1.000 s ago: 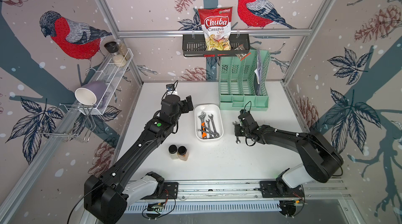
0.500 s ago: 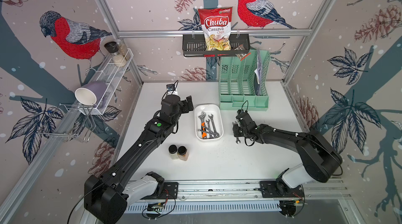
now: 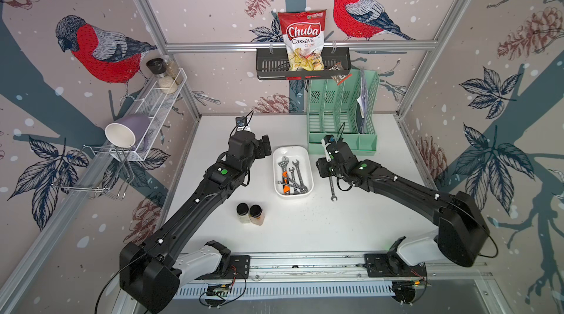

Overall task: Take out the wrench from the storage box
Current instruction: Pick up the wrench from the storage box.

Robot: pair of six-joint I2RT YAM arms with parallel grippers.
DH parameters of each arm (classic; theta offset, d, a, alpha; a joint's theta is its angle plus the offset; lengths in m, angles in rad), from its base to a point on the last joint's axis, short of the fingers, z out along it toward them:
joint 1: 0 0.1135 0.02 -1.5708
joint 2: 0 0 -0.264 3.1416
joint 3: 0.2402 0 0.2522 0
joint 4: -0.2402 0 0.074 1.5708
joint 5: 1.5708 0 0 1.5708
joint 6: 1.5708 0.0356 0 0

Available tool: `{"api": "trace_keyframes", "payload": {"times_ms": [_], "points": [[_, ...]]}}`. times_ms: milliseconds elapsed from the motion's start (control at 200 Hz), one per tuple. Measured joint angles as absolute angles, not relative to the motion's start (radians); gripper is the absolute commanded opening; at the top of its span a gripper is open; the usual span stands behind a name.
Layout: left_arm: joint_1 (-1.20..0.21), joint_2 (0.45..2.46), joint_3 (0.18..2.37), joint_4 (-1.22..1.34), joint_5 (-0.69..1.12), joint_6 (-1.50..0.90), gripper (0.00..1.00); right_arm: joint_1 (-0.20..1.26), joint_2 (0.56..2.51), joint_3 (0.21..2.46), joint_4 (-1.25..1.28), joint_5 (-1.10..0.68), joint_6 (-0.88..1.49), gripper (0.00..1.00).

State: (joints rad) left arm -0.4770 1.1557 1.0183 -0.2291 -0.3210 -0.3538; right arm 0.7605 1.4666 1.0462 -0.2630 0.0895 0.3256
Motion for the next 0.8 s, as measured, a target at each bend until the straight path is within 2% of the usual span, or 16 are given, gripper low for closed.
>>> {"api": "trace_keyframes", "payload": {"times_ms": [180,365,635,800], "points": [[-0.477,1.155,0.974,-0.230,-0.293,-0.333,0.94,0.774,1.614,1.201,-0.318,-0.056,0.146,0.40],[-0.466,1.134,0.965,-0.231,-0.319,-0.322,0.95,0.807,1.777,1.289,-0.341,-0.155,0.043,0.39],[-0.425,1.147,0.976,-0.252,-0.326,-0.336,0.95,0.844,1.944,1.381,-0.378,-0.176,-0.028,0.46],[-0.405,1.150,0.976,-0.252,-0.297,-0.342,0.95,0.845,2.004,1.411,-0.391,-0.180,-0.050,0.38]]}}
